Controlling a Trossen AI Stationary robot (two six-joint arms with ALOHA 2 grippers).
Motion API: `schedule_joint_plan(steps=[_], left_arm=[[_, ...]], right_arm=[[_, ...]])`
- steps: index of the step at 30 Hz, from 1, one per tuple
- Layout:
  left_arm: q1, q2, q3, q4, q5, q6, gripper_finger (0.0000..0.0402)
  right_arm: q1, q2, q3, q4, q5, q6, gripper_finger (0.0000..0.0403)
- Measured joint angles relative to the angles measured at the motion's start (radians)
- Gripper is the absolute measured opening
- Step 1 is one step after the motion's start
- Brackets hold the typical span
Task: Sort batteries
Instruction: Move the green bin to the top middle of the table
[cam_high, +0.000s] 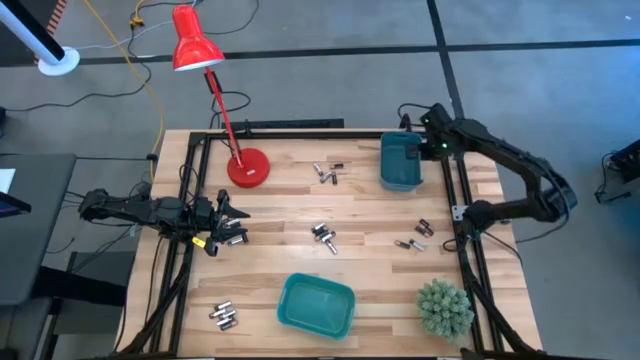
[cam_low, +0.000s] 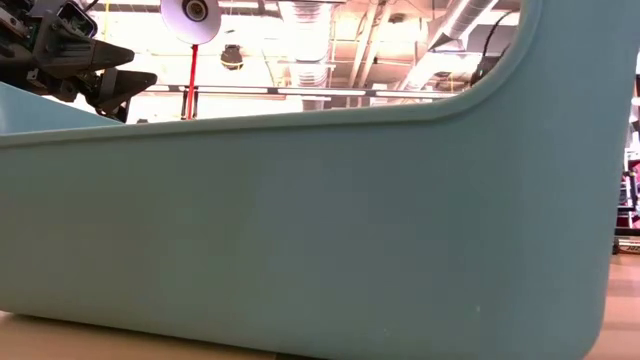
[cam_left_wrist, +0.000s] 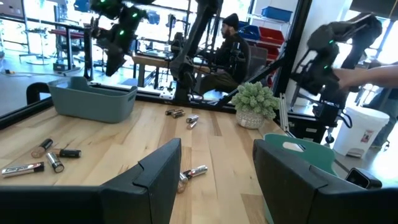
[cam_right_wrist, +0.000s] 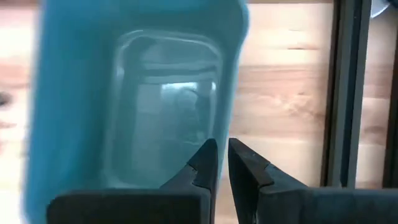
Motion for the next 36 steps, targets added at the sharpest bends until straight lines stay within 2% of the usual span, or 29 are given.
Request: schedule_joint_plan(steps=[4, 10, 16, 23, 31, 36], left_arm=[[0.0, 0.0, 0.0, 0.0, 0.0, 0.0, 0.0194], [0.0, 0.0, 0.0, 0.0, 0.0, 0.0, 0.0194], [0.0, 0.0, 0.0, 0.0, 0.0, 0.0, 0.0194], [0.0, 0.0, 0.0, 0.0, 0.0, 0.0, 0.0194], [0.0, 0.0, 0.0, 0.0, 0.0, -0.01, 0.0194], [0.0, 0.0, 0.0, 0.003, -0.016, -0.203, 0.0194]], right_arm=[[0.106, -0.121, 0.0, -0.053, -0.003, 0.025, 0.0056], [0.368, -0.275, 0.0, -0.089, -0.009, 0.15, 0.0056], [0.635, -0.341, 0.0, -0.09, -0.01, 0.247, 0.0056], [0.904, -0.328, 0.0, -0.091, -0.01, 0.407, 0.0056], [1.117, -0.22, 0.0, -0.09, 0.003, 0.388, 0.0056], [1.17, -0.136, 0.0, -0.089, 0.006, 0.387, 0.0056]])
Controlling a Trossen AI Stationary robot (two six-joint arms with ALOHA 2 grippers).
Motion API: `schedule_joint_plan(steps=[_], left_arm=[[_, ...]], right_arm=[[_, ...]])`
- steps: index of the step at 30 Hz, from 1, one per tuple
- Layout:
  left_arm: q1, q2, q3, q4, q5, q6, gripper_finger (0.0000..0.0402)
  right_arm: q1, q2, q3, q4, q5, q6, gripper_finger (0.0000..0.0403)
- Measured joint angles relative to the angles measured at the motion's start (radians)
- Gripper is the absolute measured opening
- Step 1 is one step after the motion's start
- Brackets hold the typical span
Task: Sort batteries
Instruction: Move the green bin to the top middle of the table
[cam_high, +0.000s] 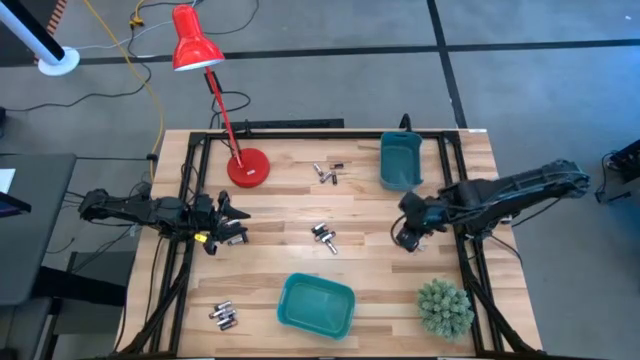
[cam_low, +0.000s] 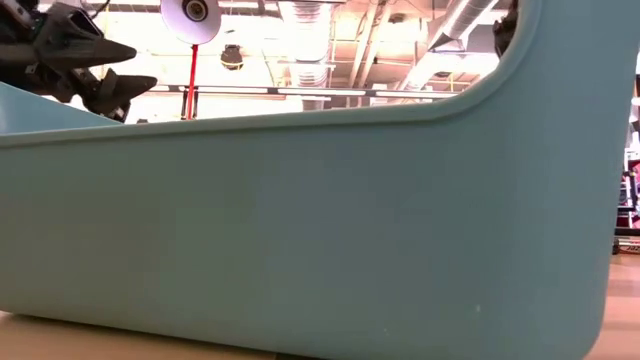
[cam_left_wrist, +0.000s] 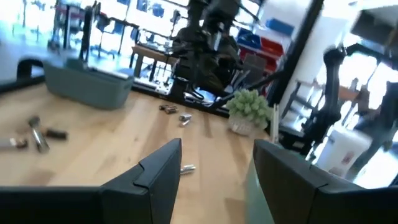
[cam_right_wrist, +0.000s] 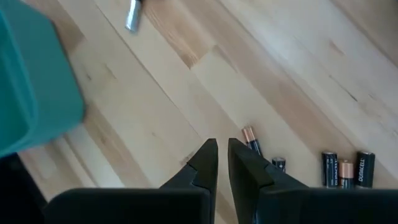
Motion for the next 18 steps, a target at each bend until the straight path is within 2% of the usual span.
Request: schedule_joint_plan(steps=[6, 12, 18], left_arm=[[0.0, 0.0, 0.0, 0.002, -0.013, -0.205, 0.0194], [0.0, 0.039, 0.043, -0.029, -0.048, -0.158, 0.0194], [0.0, 0.244, 0.147, -0.025, -0.105, -0.105, 0.0187]], right_arm=[[0.018, 0.061, 0.0, 0.0, 0.001, 0.004, 0.0056], [0.017, 0.067, 0.0, -0.001, 0.004, -0.011, 0.0056], [0.017, 0.067, 0.0, -0.005, 0.009, -0.102, 0.0056]])
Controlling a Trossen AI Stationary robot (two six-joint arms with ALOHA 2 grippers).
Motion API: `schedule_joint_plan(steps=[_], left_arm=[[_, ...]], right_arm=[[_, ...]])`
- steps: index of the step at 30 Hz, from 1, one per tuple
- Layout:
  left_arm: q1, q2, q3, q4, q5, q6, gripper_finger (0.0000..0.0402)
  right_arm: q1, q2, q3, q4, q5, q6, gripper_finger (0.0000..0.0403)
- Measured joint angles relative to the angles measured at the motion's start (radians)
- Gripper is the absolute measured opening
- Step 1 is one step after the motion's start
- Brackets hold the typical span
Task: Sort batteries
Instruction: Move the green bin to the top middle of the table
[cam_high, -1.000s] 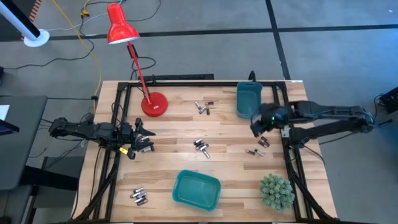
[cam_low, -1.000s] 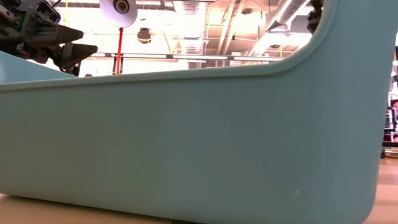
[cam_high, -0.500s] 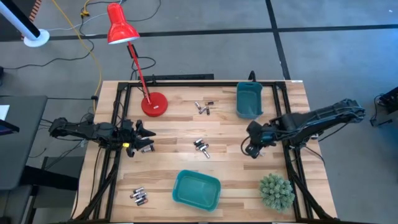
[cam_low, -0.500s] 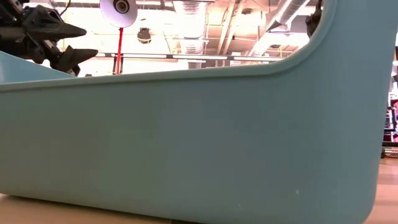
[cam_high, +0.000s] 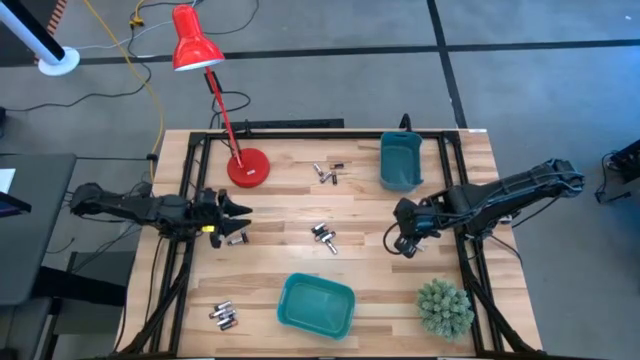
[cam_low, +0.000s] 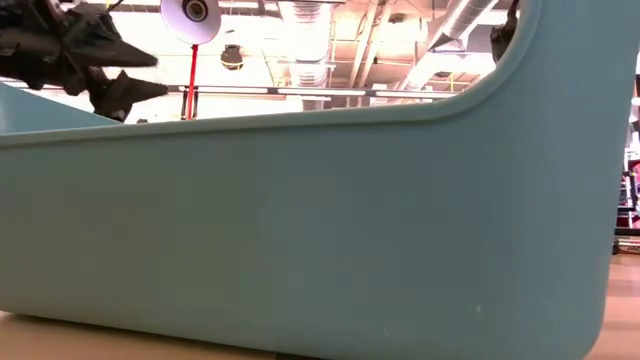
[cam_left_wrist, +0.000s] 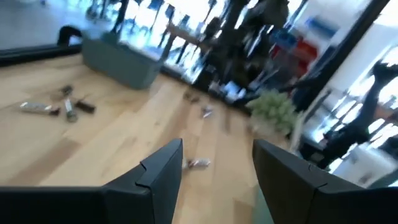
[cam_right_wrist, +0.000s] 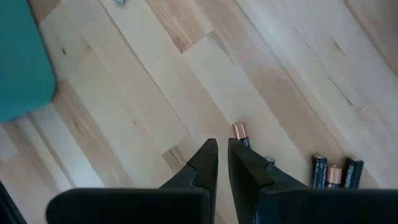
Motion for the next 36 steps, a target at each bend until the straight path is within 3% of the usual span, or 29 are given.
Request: schedule_joint_plan(steps=[15, 19, 23, 30, 36], left_arm=[[-0.072, 0.728, 0.354, -0.002, 0.008, 0.076, 0.0181], [-0.09, 0.853, 0.489, -0.013, 0.02, 0.152, 0.0181], [-0.116, 0.954, 0.629, -0.134, 0.022, 0.219, 0.0181], [-0.164, 1.138, 0.878, -0.414, 0.015, 0.224, 0.0181], [-0.173, 1.279, 1.021, -0.473, 0.029, 0.216, 0.0181]], right_arm=[[0.031, 0.0, -0.067, -0.01, 0.002, -0.009, 0.0056], [0.07, 0.0, -0.084, -0.011, 0.002, 0.043, 0.0056], [0.13, 0.0, -0.089, -0.011, 0.002, 0.07, 0.0056], [0.267, 0.0, -0.089, -0.054, 0.007, 0.177, 0.0052], [0.365, 0.0, -0.089, -0.04, 0.095, 0.234, 0.0044]])
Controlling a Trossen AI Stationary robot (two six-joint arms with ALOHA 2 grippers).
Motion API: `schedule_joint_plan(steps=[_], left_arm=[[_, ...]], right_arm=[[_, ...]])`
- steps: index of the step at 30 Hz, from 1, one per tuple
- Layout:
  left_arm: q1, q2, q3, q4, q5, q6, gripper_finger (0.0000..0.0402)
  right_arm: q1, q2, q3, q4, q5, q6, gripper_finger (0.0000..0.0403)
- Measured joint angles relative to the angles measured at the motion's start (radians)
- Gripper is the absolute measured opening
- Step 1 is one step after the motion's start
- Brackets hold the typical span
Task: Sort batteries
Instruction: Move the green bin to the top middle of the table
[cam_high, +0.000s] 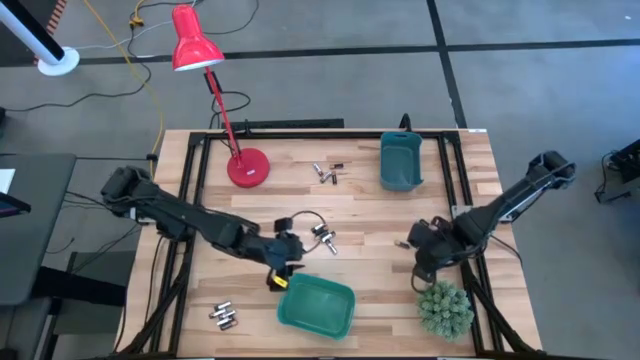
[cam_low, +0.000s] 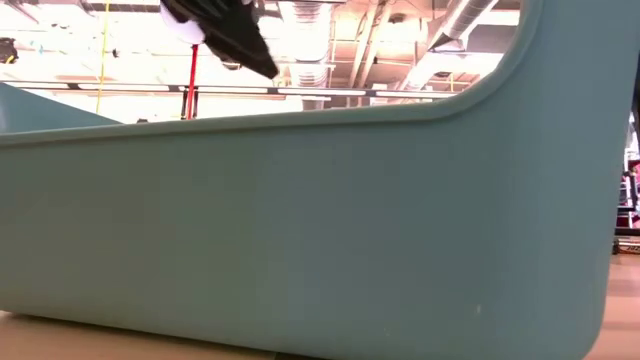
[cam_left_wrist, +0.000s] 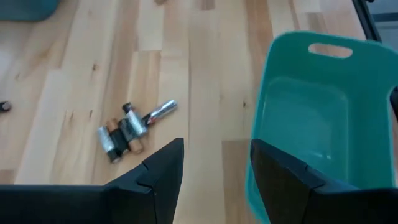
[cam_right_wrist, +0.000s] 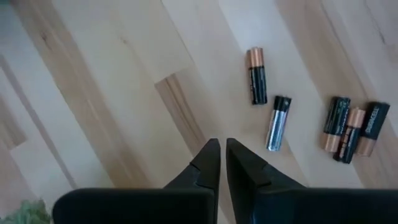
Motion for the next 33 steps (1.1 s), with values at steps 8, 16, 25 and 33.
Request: schedule_joint_plan(steps=[8, 16, 25, 33], left_arm=[[0.0, 0.08, 0.072, -0.001, 0.018, -0.039, 0.0181], [0.0, 0.081, 0.072, 0.002, 0.046, -0.028, 0.018], [-0.012, 0.095, 0.072, 0.003, 0.065, -0.062, 0.018], [-0.055, 0.096, 0.072, 0.002, 0.033, -0.096, 0.018]], right_arm=[[0.03, 0.0, 0.0, 0.119, 0.05, -0.078, 0.0043], [0.027, 0.0, 0.0, 0.146, 0.061, -0.126, 0.0042], [0.027, 0.0, 0.0, 0.148, 0.061, -0.141, 0.0042], [0.027, 0.0, 0.0, 0.148, 0.064, -0.147, 0.0042]])
